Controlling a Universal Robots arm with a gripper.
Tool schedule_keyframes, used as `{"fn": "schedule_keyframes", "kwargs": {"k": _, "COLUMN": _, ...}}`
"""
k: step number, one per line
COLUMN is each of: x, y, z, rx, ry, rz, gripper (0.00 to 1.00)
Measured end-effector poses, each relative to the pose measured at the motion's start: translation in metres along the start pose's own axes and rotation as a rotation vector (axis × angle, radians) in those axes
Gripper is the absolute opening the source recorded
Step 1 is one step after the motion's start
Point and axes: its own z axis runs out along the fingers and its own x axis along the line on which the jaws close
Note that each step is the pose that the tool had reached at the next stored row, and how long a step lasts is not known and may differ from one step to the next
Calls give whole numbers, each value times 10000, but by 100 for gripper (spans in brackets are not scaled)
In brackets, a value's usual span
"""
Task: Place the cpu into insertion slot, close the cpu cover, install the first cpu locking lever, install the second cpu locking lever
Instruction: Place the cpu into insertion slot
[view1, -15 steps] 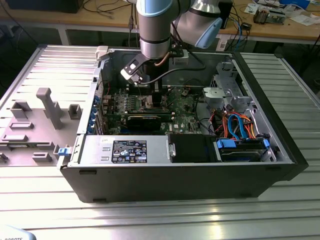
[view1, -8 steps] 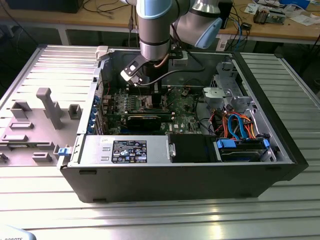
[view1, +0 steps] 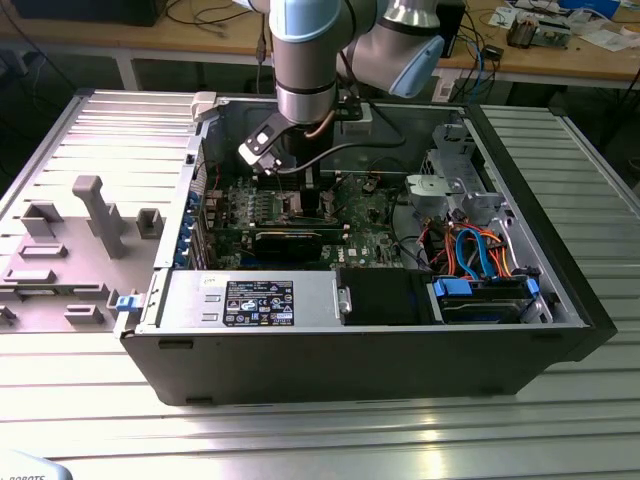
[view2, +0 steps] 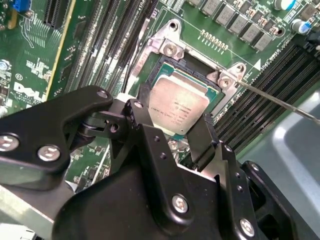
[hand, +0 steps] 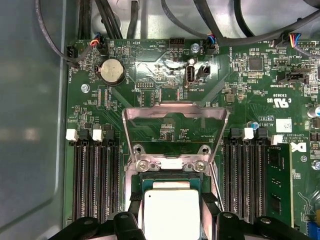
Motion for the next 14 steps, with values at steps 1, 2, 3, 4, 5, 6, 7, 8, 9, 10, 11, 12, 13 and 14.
{"fn": "schedule_keyframes", "kwargs": {"k": 1, "x": 0, "y": -3, "z": 4, "rx": 0, "ry": 0, "rz": 4, "gripper": 54}}
{"fn": "schedule_keyframes", "kwargs": {"k": 2, "x": -1, "y": -3, "z": 12, "rx": -1, "ry": -1, "rz": 2, "gripper": 54}}
{"fn": "schedule_keyframes", "kwargs": {"k": 3, "x": -1, "y": -3, "z": 16, "rx": -1, "ry": -2, "rz": 8, "gripper": 54}}
{"fn": "schedule_keyframes", "kwargs": {"k": 4, "x": 0, "y": -3, "z": 19, "rx": -1, "ry": -2, "rz": 21, "gripper": 54}}
{"fn": "schedule_keyframes", "kwargs": {"k": 5, "x": -1, "y": -4, "z": 21, "rx": -1, "ry": -3, "rz": 36, "gripper": 54}}
{"fn": "schedule_keyframes", "kwargs": {"k": 6, "x": 0, "y": -3, "z": 24, "rx": -1, "ry": -5, "rz": 70, "gripper": 54}}
{"fn": "schedule_keyframes", "kwargs": {"k": 7, "x": -1, "y": -4, "z": 25, "rx": -1, "ry": -12, "rz": 135, "gripper": 54}}
{"fn": "schedule_keyframes", "kwargs": {"k": 8, "x": -1, "y": -4, "z": 26, "rx": -1, "ry": -14, "rz": 176, "gripper": 54}}
{"fn": "schedule_keyframes", "kwargs": {"k": 9, "x": -1, "y": -4, "z": 26, "rx": -2, "ry": -14, "rz": 187, "gripper": 54}}
{"fn": "schedule_keyframes", "kwargs": {"k": 10, "x": -1, "y": -4, "z": 26, "rx": -3, "ry": -14, "rz": 188, "gripper": 54}}
{"fn": "schedule_keyframes", "kwargs": {"k": 11, "x": -1, "y": -4, "z": 26, "rx": -4, "ry": -14, "rz": 189, "gripper": 54}}
{"fn": "schedule_keyframes", "kwargs": {"k": 12, "x": -1, "y": -4, "z": 27, "rx": -6, "ry": -13, "rz": 200, "gripper": 54}}
{"fn": "schedule_keyframes", "kwargs": {"k": 13, "x": -1, "y": -3, "z": 27, "rx": -6, "ry": -15, "rz": 210, "gripper": 54}}
{"fn": "schedule_keyframes", "kwargs": {"k": 14, "x": -1, "y": -3, "z": 27, "rx": -5, "ry": -15, "rz": 213, "gripper": 54}}
